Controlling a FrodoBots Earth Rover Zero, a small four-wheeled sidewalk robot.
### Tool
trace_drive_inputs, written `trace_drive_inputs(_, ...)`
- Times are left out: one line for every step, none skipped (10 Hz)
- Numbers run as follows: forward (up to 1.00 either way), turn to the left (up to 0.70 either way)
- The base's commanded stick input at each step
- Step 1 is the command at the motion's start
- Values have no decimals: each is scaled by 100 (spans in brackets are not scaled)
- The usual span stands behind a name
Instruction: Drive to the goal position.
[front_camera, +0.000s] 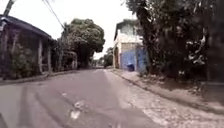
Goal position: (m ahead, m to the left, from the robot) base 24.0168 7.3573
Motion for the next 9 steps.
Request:
trace_drive_inputs(100,0)
trace_drive_inputs(100,0)
trace_drive_inputs(100,0)
trace_drive_inputs(100,0)
trace_drive_inputs(100,0)
trace_drive_inputs(100,0)
trace_drive_inputs(100,14)
trace_drive_inputs(100,40)
trace_drive_inputs(100,40)
